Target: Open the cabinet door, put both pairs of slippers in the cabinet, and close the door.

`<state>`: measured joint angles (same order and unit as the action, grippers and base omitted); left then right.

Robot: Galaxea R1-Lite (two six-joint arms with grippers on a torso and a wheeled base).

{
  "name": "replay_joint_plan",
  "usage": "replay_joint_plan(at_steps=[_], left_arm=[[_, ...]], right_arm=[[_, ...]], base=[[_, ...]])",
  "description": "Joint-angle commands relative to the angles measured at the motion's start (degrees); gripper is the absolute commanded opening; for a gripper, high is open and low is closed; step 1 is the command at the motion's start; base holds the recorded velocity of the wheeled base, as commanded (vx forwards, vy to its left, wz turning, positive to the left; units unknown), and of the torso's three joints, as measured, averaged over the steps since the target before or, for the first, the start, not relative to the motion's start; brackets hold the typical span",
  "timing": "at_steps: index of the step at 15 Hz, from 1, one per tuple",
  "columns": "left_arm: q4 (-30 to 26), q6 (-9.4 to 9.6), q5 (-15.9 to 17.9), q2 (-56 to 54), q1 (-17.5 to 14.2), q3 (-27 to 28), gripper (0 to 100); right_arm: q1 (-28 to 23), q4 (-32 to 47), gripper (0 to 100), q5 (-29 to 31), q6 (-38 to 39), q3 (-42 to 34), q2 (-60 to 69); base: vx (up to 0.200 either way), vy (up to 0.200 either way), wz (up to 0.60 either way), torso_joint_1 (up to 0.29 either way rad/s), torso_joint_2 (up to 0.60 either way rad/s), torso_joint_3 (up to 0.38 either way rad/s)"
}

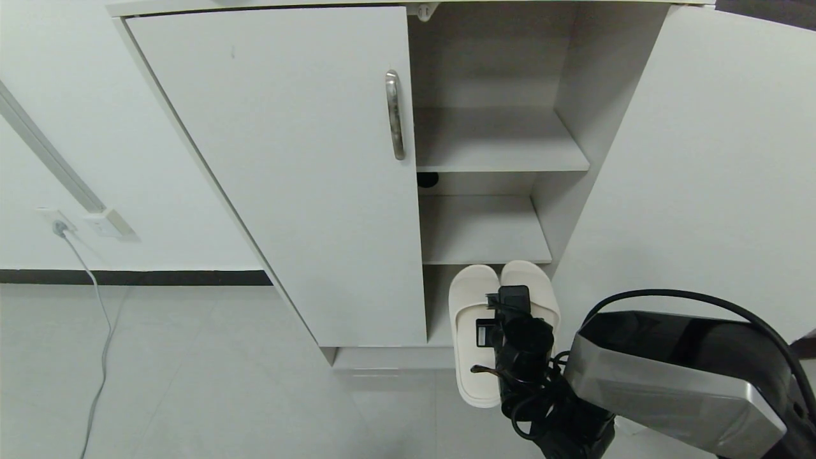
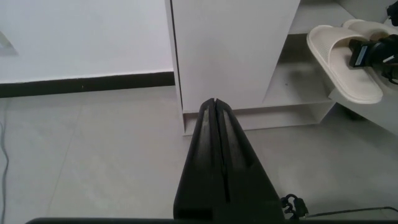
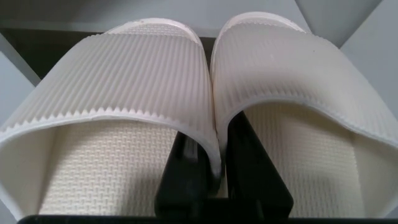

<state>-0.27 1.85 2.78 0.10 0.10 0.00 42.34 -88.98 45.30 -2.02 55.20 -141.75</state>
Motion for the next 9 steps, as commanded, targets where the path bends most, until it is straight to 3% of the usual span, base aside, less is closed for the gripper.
replay_joint_plan(at_steps=[1, 9], left_arm=[[0.0, -0.01, 0.03, 0.08, -0.01, 0.0, 0], [0.0, -0.01, -0.05, 0.08, -0.01, 0.0, 0]], right_arm=[[0.03, 0.03, 0, -0.21, 0.0, 0.0, 0.42], [0.03, -0.41, 0, -0.21, 0.0, -0.44, 0.42]], base=[[0.2, 0.0, 0.0, 0.002, 0.0, -0.007], [0.2, 0.0, 0.0, 0.002, 0.0, 0.002]])
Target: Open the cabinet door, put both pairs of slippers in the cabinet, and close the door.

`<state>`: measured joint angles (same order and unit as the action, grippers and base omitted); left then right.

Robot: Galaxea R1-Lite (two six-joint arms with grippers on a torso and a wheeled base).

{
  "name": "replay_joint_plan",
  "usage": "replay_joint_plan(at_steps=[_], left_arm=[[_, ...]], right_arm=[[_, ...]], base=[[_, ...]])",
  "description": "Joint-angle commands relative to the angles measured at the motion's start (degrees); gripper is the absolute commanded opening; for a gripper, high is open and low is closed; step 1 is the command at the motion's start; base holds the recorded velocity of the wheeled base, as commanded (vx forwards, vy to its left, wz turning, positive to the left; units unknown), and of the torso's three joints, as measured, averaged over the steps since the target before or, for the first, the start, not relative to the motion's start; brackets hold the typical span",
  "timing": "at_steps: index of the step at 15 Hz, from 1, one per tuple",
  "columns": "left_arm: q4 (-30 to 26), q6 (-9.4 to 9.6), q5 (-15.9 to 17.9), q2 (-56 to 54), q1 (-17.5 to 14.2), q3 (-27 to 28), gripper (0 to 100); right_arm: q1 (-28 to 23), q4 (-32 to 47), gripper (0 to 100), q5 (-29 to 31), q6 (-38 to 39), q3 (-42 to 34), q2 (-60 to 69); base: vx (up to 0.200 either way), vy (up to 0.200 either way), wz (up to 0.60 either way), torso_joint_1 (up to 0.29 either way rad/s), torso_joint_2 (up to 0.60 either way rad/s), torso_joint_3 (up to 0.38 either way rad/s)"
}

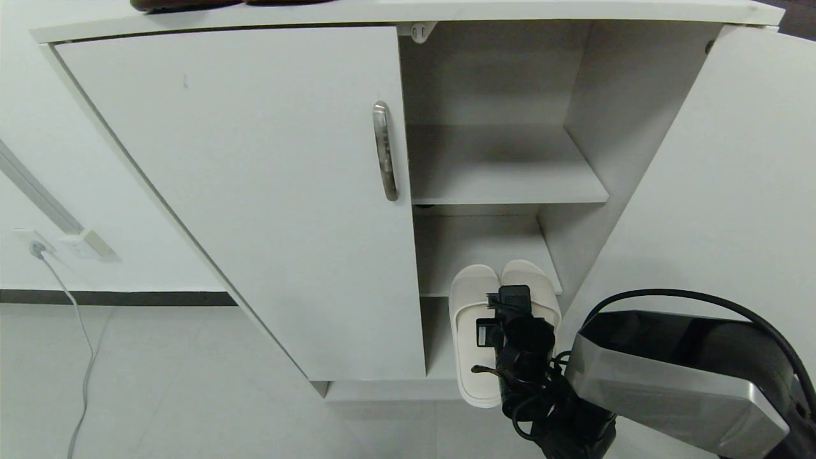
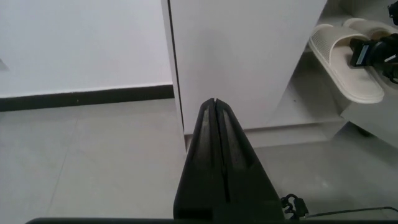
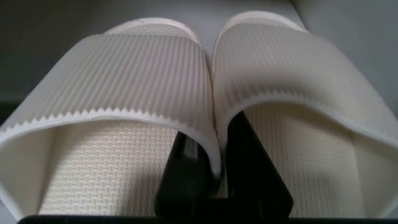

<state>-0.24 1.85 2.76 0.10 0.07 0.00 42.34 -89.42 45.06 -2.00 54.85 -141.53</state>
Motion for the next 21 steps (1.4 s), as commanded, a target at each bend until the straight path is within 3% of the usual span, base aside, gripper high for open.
replay_joint_plan(at_steps=[1, 6, 14, 21], left_arm=[[-0.02, -0.1, -0.03, 0.08, 0.01, 0.0, 0], [-0.02, -0.1, -0.03, 0.08, 0.01, 0.0, 0], [-0.02, -0.62, -1.26, 0.08, 0.01, 0.0, 0], [-0.02, -0.97, -1.26, 0.08, 0.01, 0.0, 0]], right_arm=[[0.03, -0.05, 0, 0.03, -0.02, -0.09, 0.2], [-0.59, 2.05, 0, -2.96, 0.24, 0.53, -0.23], [-5.16, 23.32, 0, -8.58, 0.59, 23.11, -2.7], [-9.38, 34.31, 0, -9.55, 1.03, 38.67, -6.04]], base=[[0.0, 0.0, 0.0, 0.0, 0.0, 0.0], [0.0, 0.0, 0.0, 0.0, 0.0, 0.0], [0.0, 0.0, 0.0, 0.0, 0.0, 0.0], [0.0, 0.0, 0.0, 0.0, 0.0, 0.0]])
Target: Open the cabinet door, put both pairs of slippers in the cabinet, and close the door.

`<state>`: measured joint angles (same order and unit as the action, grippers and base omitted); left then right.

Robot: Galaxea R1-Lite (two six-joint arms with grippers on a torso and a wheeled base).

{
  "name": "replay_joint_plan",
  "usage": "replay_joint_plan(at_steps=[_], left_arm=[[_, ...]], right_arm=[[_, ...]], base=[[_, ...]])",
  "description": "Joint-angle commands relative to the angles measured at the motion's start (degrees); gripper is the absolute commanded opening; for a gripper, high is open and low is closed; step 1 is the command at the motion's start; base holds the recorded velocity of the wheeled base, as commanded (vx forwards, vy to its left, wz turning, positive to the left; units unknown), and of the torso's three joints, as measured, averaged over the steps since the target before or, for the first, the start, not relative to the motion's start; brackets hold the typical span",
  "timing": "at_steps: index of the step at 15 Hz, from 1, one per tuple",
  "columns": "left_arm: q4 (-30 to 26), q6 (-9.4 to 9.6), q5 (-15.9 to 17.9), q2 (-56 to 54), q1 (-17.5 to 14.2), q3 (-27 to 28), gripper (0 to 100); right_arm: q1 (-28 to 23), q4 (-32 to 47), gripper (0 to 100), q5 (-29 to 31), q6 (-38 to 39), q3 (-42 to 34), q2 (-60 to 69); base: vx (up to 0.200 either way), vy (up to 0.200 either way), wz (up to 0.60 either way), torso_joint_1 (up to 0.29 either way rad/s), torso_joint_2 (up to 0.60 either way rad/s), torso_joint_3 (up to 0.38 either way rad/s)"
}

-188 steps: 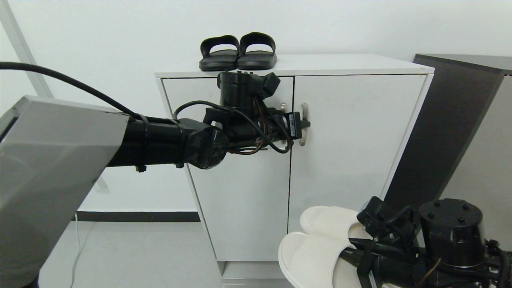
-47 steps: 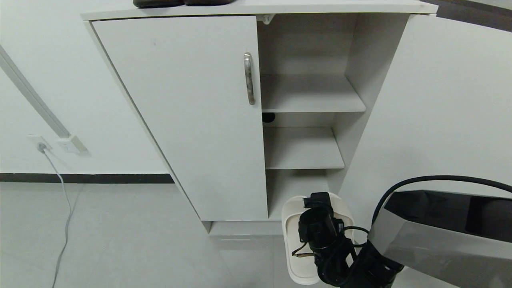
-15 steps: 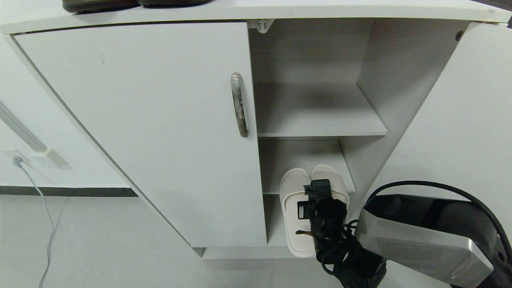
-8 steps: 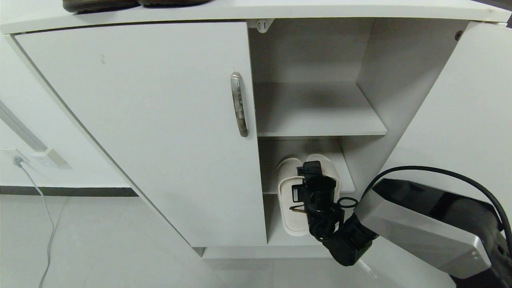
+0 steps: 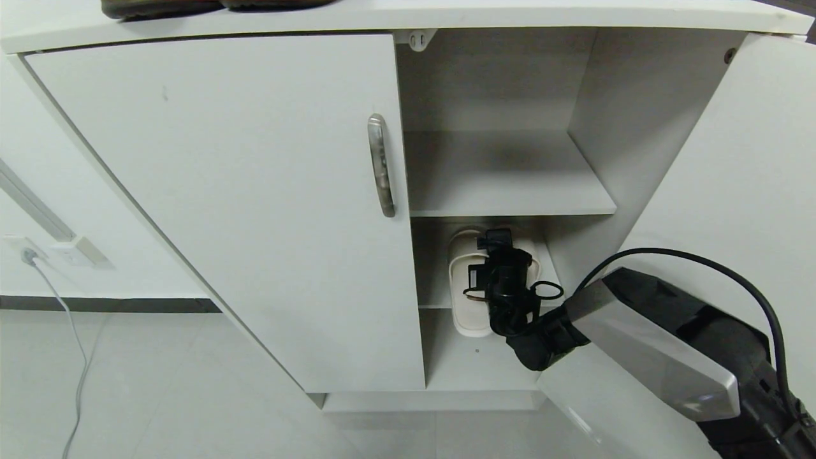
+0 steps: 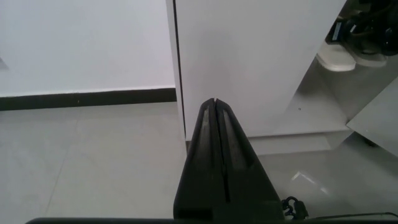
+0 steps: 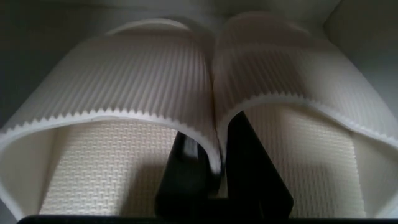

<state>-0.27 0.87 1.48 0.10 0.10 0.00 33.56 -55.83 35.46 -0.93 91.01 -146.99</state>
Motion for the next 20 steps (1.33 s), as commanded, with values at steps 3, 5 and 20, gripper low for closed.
replay_joint_plan(at_steps=[3, 5, 20], left_arm=[[0.0, 0.01, 0.02, 0.08, -0.01, 0.0, 0], [0.0, 0.01, 0.02, 0.08, -0.01, 0.0, 0], [0.0, -0.25, 0.02, 0.08, -0.01, 0.0, 0]], right_arm=[[-0.6, 6.79, 0, -2.59, 3.83, 6.54, -0.66], [-0.69, 6.97, 0, -3.73, 3.83, 7.42, -1.01], [-1.48, 11.71, 100, -3.47, 2.95, 16.39, -5.41]], base=[[0.0, 0.0, 0.0, 0.0, 0.0, 0.0], [0.0, 0.0, 0.0, 0.0, 0.0, 0.0], [0.0, 0.0, 0.0, 0.0, 0.0, 0.0]])
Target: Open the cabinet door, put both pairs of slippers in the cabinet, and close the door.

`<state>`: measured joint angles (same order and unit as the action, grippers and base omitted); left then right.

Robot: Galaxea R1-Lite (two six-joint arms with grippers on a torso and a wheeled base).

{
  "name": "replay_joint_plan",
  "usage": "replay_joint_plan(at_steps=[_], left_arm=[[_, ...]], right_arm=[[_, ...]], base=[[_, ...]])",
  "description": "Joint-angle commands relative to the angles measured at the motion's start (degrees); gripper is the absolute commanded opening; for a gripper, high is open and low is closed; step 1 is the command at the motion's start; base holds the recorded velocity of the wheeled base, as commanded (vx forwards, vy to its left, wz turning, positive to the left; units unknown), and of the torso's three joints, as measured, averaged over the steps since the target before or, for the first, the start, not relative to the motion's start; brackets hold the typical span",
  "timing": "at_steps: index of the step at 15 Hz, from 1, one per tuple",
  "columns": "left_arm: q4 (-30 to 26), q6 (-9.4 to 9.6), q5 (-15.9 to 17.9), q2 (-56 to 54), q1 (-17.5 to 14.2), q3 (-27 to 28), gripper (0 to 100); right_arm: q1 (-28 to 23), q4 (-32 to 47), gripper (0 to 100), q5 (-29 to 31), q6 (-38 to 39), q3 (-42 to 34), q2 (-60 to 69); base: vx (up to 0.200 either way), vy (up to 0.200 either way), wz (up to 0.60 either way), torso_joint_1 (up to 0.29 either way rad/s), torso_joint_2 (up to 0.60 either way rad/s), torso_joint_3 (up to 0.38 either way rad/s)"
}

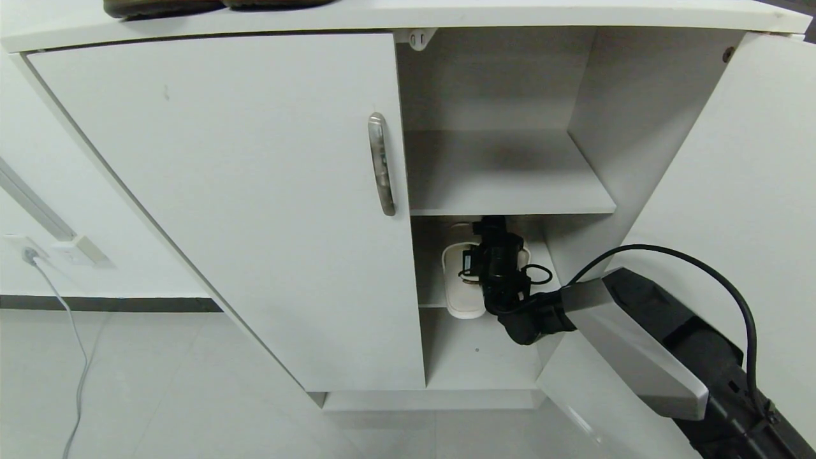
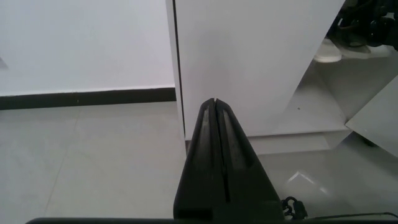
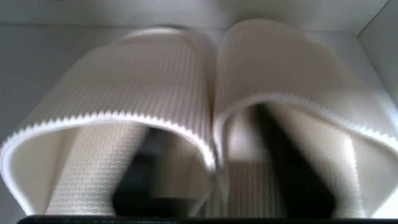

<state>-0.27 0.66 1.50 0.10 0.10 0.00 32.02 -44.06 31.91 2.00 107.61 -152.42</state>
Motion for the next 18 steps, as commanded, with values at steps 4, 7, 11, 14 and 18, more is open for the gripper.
replay_joint_plan(at_steps=[4, 7, 11, 14, 18], left_arm=[[0.0, 0.04, -0.01, 0.08, -0.01, 0.0, 0], [0.0, 0.04, 0.08, 0.08, -0.01, 0.0, 0], [0.0, 0.13, 0.08, 0.08, -0.01, 0.0, 0], [0.0, 0.13, 0.08, 0.08, -0.01, 0.0, 0], [0.0, -0.04, -0.01, 0.08, -0.01, 0.0, 0]], right_arm=[[1.46, -5.34, 100, 1.31, -0.07, -13.48, 7.31], [4.1, -11.4, 100, 4.21, 0.02, -29.21, 16.1], [7.44, -18.17, 100, 4.82, 0.37, -47.14, 24.98], [9.28, -22.21, 100, 4.91, 0.73, -53.11, 26.56], [9.64, -23.53, 100, 4.82, 0.73, -53.29, 25.68]], base=[[0.0, 0.0, 0.0, 0.0, 0.0, 0.0], [0.0, 0.0, 0.0, 0.0, 0.0, 0.0], [0.0, 0.0, 0.0, 0.0, 0.0, 0.0], [0.0, 0.0, 0.0, 0.0, 0.0, 0.0], [0.0, 0.0, 0.0, 0.0, 0.0, 0.0]])
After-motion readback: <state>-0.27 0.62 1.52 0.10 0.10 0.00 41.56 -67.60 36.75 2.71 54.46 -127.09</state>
